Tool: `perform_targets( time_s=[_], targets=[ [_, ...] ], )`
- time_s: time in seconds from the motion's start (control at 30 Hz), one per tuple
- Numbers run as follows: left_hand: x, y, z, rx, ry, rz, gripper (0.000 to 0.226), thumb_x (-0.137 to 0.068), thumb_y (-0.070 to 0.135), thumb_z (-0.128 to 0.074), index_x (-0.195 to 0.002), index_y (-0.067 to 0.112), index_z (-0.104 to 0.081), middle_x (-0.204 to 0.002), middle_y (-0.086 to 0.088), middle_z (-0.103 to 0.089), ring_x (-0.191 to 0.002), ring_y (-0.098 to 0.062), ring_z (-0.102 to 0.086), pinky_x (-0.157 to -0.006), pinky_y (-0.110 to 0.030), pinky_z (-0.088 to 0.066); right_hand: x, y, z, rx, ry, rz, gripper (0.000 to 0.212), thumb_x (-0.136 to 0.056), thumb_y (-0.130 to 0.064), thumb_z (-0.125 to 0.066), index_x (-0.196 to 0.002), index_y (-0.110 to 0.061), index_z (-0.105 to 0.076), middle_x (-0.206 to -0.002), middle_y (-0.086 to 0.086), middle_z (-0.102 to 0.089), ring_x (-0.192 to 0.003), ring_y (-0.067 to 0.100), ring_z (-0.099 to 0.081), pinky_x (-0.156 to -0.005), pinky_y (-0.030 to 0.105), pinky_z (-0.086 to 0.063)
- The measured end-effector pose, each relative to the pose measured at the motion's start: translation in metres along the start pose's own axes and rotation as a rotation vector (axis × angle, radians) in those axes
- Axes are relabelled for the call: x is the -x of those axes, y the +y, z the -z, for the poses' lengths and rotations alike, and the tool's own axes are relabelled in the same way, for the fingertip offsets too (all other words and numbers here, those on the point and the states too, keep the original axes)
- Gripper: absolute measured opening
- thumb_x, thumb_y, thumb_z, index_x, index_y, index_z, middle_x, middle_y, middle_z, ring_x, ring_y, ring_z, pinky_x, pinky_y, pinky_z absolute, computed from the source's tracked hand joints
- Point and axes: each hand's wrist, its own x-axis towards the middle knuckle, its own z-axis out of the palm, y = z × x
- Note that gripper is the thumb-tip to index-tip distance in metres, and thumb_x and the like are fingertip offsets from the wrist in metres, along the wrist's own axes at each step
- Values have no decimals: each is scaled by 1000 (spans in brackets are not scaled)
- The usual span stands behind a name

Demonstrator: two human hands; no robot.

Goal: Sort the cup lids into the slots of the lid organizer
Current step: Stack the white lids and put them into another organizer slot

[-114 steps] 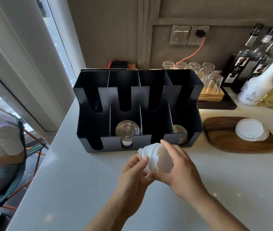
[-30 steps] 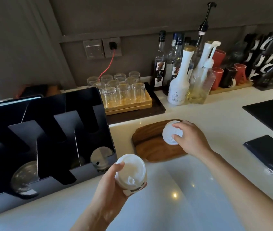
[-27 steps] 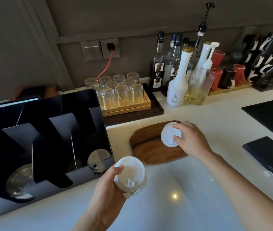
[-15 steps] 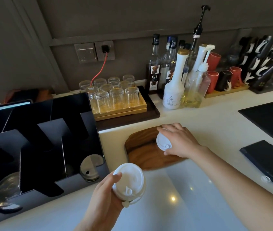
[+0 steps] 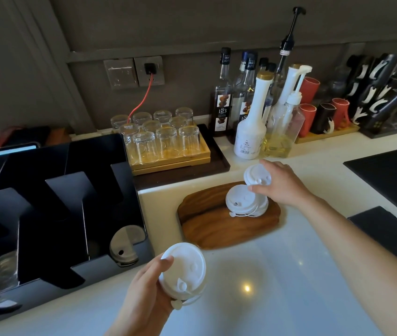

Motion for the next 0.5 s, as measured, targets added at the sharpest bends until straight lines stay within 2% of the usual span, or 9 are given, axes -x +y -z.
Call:
perform_targets(
  time_s=[0.13, 0.27, 0.37, 0.43, 0.5],
  targets=[
    [-3, 0, 4, 7, 12, 2, 35, -89, 16, -58, -114, -4, -72, -92, -30, -69, -54, -35, -59, -35, -25, -35, -1, -8, -12, -63, -88, 22, 94, -74, -53, -79, -151, -25, -33, -151, 6, -40, -139, 25, -35, -109, 39, -33],
    [-2, 0, 5, 3, 2, 19, 41, -77, 18, -63, -111, -2, -74, -94, -31, -69, -55, -36, -61, -35, -26, -37, 4, -21, -34, 176, -90, 205, 96, -73, -58, -77, -151, -23, -34, -150, 1, -41, -135, 24, -38, -107, 39, -37],
    [-1, -1, 5, 2, -7, 22, 36, -81, 13, -61, -110, -5, -73, -92, -32, -69, -52, -36, -61, -34, -26, -39, 1, -22, -45, 304, -98, 190, 103, -71, -66, -73, -152, -19, -30, -159, 4, -29, -138, 29, -34, -109, 41, -36],
    [0, -1, 6, 14, -3, 28, 32, -87, 11, -58, -110, -6, -73, -92, -32, -68, -51, -37, -61, -33, -27, -41, 1, -21, -50, 339, -106, 181, 109, -68, -74, -70, -154, -23, -25, -162, 1, -23, -139, 30, -32, -110, 43, -34],
    [0, -3, 9, 6, 0, 32, 37, -80, 15, -62, -108, -4, -75, -91, -33, -68, -52, -37, -60, -34, -24, -38, 3, -19, -50, 366, -127, 196, 113, -64, -80, -66, -155, -32, -19, -164, -2, -16, -140, 28, -28, -111, 45, -30]
  ],
)
